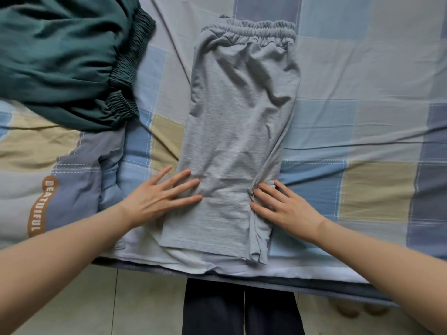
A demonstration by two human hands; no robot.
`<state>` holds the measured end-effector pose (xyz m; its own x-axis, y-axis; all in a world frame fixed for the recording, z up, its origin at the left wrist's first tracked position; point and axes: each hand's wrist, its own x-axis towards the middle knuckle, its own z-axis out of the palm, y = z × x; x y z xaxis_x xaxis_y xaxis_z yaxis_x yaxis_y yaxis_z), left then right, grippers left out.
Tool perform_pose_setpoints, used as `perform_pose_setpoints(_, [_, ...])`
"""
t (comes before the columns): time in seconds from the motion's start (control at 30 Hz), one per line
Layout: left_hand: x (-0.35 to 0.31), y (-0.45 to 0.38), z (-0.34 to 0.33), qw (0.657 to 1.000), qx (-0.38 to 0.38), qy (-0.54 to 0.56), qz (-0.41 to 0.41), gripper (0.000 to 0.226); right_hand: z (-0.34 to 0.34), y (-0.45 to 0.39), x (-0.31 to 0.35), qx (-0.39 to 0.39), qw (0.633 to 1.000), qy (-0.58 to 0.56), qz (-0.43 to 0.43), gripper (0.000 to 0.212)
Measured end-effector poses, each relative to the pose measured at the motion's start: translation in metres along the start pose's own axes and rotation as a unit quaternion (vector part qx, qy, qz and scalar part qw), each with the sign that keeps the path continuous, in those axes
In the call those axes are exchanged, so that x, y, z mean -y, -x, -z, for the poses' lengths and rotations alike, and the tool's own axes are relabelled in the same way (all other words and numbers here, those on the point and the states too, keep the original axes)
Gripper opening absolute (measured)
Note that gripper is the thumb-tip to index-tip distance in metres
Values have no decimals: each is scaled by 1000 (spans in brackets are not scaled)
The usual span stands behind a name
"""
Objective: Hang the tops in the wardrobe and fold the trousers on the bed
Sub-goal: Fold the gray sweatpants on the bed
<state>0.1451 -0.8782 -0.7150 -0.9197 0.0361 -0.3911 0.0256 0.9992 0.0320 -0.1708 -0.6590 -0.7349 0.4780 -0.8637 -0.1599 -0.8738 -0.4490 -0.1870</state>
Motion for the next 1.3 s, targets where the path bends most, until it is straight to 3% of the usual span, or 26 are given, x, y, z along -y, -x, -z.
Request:
perform_pose_setpoints(0.17, [10,-28,-3,999,-15,23,-28,67,8,1,-7,45,997,-60,-3,51])
perform_pose_setpoints(0.27, [3,-26,2,995,-16,100,-11,74,17,3,-19,95,985,-144,-1,50])
perform_pose_setpoints(0.33, [2,-23,14,985,-14,171,-6,81,28,1,-26,99,960,-259,-47,39])
perform_pose_setpoints(0.37, [0,-21,26,961,-25,276,20,70,38,-2,-27,98,923,-355,-114,35])
perform_pose_setpoints(0.4, [0,-23,40,903,-25,421,82,54,48,-5,-29,87,857,-465,-206,30])
perform_pose_setpoints(0.47, [0,-34,60,726,-85,638,244,26,65,-12,-33,26,659,-646,-384,25])
perform_pose_setpoints(0.5, [3,-40,59,646,-103,685,321,16,68,-12,-35,-2,578,-685,-444,24])
perform_pose_setpoints(0.53, [5,-44,56,568,-102,719,387,23,68,-13,-37,-24,527,-699,-483,24])
perform_pose_setpoints(0.57, [5,-47,49,520,-90,740,417,36,67,-13,-36,-36,505,-697,-508,23])
perform_pose_setpoints(0.6, [2,-48,46,511,-69,745,423,44,68,-13,-35,-42,507,-686,-519,23])
perform_pose_setpoints(0.63, [-4,-49,43,530,-58,735,419,41,68,-14,-31,-42,517,-676,-523,23])
perform_pose_setpoints(0.7, [-21,-47,37,550,-72,723,412,14,67,-14,-22,-37,549,-657,-515,20])
perform_pose_setpoints(0.8, [-43,-37,26,502,-96,730,453,6,62,-6,-8,-21,569,-643,-512,16])
perform_pose_setpoints(0.9, [-77,-15,18,441,-2,770,461,9,55,18,10,40,576,-631,-518,17])
perform_pose_setpoints(0.97, [-112,3,18,424,42,772,472,16,50,38,25,96,555,-635,-529,16])
perform_pose_setpoints(1.03, [-142,16,17,448,18,740,501,28,47,52,40,106,519,-647,-548,14])
perform_pose_setpoints(1.07, [-151,20,16,469,-2,715,519,24,46,55,43,82,525,-634,-561,11])
perform_pose_setpoints(1.1, [-158,24,16,502,-25,682,531,19,44,59,43,49,567,-591,-572,7])
perform_pose_setpoints(1.17, [-158,29,19,633,-75,561,528,29,47,65,37,0,747,-407,-525,16])
perform_pose_setpoints(1.2, [-153,32,20,714,-104,486,494,36,49,67,31,-22,844,-291,-450,27])
perform_pose_setpoints(1.23, [-146,34,20,791,-128,409,436,40,52,68,25,-41,917,-188,-350,39])
perform_pose_setpoints(1.27, [-137,34,21,860,-134,333,363,47,56,68,20,-43,965,-103,-236,47])
perform_pose_setpoints(1.3, [-129,33,18,917,-127,264,270,55,57,68,18,-20,991,-43,-123,51])
